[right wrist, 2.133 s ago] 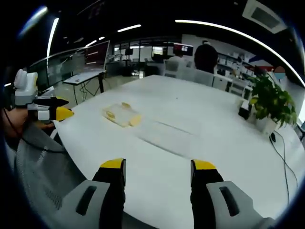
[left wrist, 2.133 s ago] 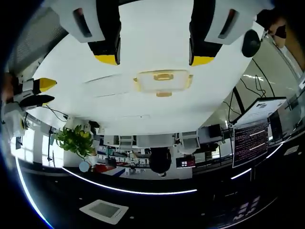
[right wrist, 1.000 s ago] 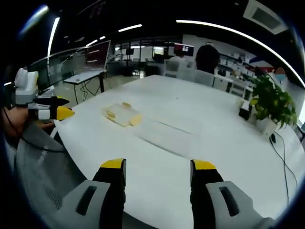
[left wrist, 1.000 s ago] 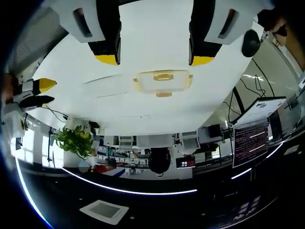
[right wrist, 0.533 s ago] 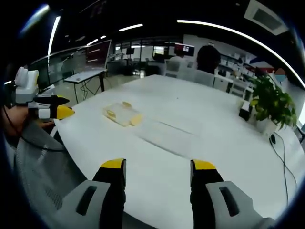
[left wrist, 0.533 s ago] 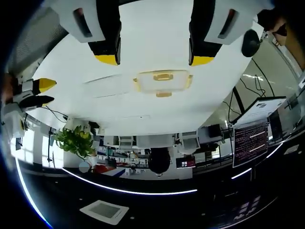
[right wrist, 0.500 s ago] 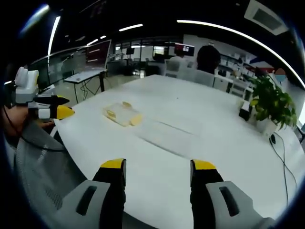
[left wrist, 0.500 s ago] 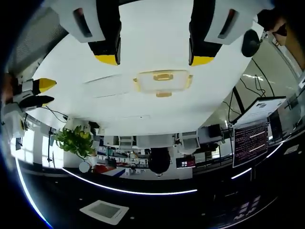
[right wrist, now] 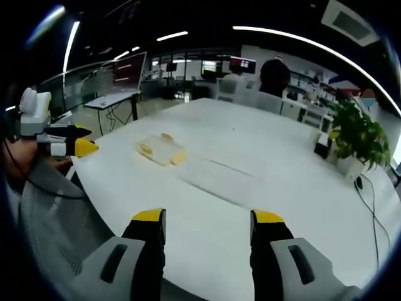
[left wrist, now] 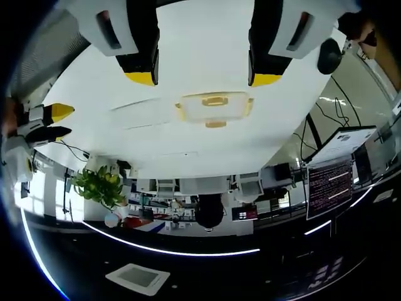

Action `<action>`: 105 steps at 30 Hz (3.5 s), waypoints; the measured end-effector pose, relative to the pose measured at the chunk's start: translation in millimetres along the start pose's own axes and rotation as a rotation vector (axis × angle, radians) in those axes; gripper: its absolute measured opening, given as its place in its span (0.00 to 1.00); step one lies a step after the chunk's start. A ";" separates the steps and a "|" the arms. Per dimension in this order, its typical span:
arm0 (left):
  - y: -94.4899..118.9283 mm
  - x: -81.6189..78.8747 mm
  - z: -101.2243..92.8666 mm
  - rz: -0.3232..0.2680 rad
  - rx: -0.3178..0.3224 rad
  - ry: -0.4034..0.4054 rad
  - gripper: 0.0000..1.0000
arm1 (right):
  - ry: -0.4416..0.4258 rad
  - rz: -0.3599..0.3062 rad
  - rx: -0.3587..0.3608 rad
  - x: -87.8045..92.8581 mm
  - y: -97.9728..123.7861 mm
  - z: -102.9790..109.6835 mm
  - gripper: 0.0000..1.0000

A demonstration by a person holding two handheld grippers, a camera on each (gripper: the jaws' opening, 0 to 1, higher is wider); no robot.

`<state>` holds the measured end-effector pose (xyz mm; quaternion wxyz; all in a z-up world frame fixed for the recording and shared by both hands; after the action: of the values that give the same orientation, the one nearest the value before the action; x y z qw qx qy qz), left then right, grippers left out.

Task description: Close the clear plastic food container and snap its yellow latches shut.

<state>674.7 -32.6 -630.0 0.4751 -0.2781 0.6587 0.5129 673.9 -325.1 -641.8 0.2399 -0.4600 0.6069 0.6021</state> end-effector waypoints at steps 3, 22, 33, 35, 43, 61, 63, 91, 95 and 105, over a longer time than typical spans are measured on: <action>-0.5 0.5 -0.1 0.004 -0.001 -0.004 0.52 | -0.007 0.005 -0.001 0.6 -0.2 -0.4 0.51; 1.4 -3.1 0.3 0.026 -0.003 -0.028 0.52 | -0.015 0.012 -0.013 -1.1 -1.1 1.5 0.52; -2.1 -11.3 2.4 0.025 0.026 -0.071 0.52 | -0.015 0.024 -0.027 -0.5 -1.7 3.9 0.52; -4.9 -14.1 6.5 0.026 0.032 -0.081 0.51 | 0.001 0.028 -0.039 -0.1 -2.5 5.3 0.52; -14.9 -21.2 22.6 0.033 0.055 -0.122 0.51 | 0.044 0.039 -0.057 -3.6 -7.5 9.8 0.52; -46.3 -20.0 68.0 0.110 0.137 -0.164 0.51 | 0.134 0.036 -0.135 -36.3 -40.8 31.9 0.50; -51.3 -20.0 74.2 0.119 0.143 -0.170 0.51 | 0.146 0.037 -0.148 -39.4 -45.3 34.0 0.50; -112.7 -28.4 123.7 0.249 0.315 -0.324 0.52 | 0.349 0.037 -0.315 -68.6 -108.6 65.4 0.49; -119.5 -25.0 128.0 0.278 0.347 -0.318 0.52 | 0.392 0.041 -0.344 -69.6 -115.8 68.6 0.49; -143.2 -21.9 130.8 0.327 0.435 -0.397 0.55 | 0.496 0.041 -0.406 -73.2 -131.9 80.5 0.49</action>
<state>850.1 42.0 -672.0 0.5537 0.0443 0.6833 0.4740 798.2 -209.3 -660.1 -0.0242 -0.6190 0.5233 0.5852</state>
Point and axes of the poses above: the point that each gripper's makers call its tool centre point, and the gripper's own axes: y roughly backward along the fingers, z roughly to its left, x roughly out of its underside, the point moved 5 cm from there along y, roughly backward along the fingers, and after that the axes turned 11 degrees about x, right-handed, at the moved point
